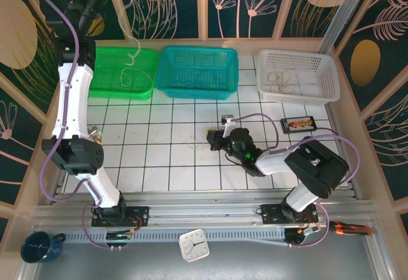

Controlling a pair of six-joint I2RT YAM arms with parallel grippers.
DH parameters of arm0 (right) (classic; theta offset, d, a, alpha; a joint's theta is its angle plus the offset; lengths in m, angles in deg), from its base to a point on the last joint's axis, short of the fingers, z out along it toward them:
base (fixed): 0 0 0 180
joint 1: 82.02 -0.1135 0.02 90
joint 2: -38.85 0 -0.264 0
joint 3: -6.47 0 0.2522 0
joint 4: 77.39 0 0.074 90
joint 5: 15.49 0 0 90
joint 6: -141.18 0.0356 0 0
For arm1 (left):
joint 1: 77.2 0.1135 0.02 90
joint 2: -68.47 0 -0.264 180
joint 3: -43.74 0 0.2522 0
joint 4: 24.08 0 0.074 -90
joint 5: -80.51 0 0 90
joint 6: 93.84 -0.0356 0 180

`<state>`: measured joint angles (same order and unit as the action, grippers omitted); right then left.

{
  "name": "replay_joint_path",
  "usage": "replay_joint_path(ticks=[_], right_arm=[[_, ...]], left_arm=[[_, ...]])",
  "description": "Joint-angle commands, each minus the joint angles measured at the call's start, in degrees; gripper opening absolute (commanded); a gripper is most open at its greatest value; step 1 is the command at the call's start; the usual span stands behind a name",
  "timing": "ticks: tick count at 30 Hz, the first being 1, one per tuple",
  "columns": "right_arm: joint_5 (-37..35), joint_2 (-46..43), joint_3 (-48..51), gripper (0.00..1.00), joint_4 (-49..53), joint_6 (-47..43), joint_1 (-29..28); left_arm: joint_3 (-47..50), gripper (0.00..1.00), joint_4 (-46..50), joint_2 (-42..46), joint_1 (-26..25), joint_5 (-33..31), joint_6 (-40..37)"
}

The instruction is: Untangle the cables

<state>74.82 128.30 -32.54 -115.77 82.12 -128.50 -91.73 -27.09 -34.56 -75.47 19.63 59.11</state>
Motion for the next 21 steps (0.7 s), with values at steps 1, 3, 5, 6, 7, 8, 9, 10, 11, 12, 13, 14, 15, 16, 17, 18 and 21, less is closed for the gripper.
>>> replay_joint_path(ticks=[1, 3, 5, 6, 7, 8, 9, 10, 11, 12, 13, 14, 15, 16, 17, 18, 21], right_arm=[[-2.53, -3.89, 0.74, 0.00, 2.77, -1.65, 0.34], [-2.68, -6.17, 0.31, 0.00, 5.15, -2.05, 0.42], [-2.83, -8.32, -0.35, 0.00, 7.55, -2.74, 0.55], [-2.86, -9.41, -0.77, 0.00, 8.80, -3.02, 0.62], [-2.92, -10.36, -1.16, 0.00, 10.08, -3.31, 0.67], [-3.03, -11.49, -1.65, 0.00, 11.36, -3.61, 0.69], [-3.03, -12.62, -2.03, 0.00, 12.66, -3.93, 0.83], [-3.04, -13.65, -2.36, 0.00, 13.65, -4.16, 0.99], [-2.96, -14.70, -2.83, 0.00, 14.91, -4.36, 1.14], [-2.90, -15.69, -3.30, 0.00, 16.01, -4.60, 1.37], [-2.86, -16.60, -3.75, 0.00, 17.07, -4.81, 1.61], [-2.71, -17.58, -4.18, 0.00, 18.20, -5.04, 1.72], [-2.66, -18.44, -4.67, 0.00, 19.31, -5.18, 1.95], [-2.58, -19.29, -5.11, 0.00, 20.36, -5.34, 2.08], [-2.60, -20.12, -5.53, 0.00, 21.30, -5.53, 2.22], [-2.40, -20.95, -5.89, 0.00, 22.36, -5.71, 2.36], [-2.25, -22.77, -7.31, 0.00, 24.71, -6.10, 2.78]], left_arm=[[-1.37, 0.00, 3.49, -1.74, 2.48, -1.44, -3.26], [-0.80, 0.00, 4.87, -2.59, 3.54, -2.51, -5.08], [-0.03, 0.00, 6.26, -3.29, 4.17, -3.56, -7.35], [0.67, 0.00, 6.88, -3.60, 4.50, -4.22, -8.51], [1.64, 0.00, 7.05, -3.84, 4.72, -4.69, -9.52], [2.95, 0.00, 7.19, -4.00, 4.92, -5.37, -10.50], [4.84, 0.00, 6.84, -4.04, 5.14, -6.14, -11.27], [6.83, 0.00, 6.02, -3.95, 5.33, -6.72, -11.82], [9.18, 0.00, 4.96, -3.75, 5.53, -7.68, -12.30], [11.55, 0.00, 4.15, -3.68, 5.79, -8.46, -12.65], [13.64, 0.00, 3.08, -3.61, 5.99, -8.85, -12.88], [15.82, 0.00, 1.91, -3.59, 6.36, -9.20, -13.13], [17.99, 0.00, 1.02, -3.58, 6.56, -9.43, -13.15], [19.82, 0.00, -0.02, -3.57, 6.76, -9.41, -13.28], [21.89, 0.00, -1.19, -3.58, 6.87, -9.22, -13.53], [23.36, 0.00, -1.39, -3.65, 7.01, -9.43, -14.32], [27.06, 0.13, -1.50, -3.63, 7.05, -9.61, -16.80]])
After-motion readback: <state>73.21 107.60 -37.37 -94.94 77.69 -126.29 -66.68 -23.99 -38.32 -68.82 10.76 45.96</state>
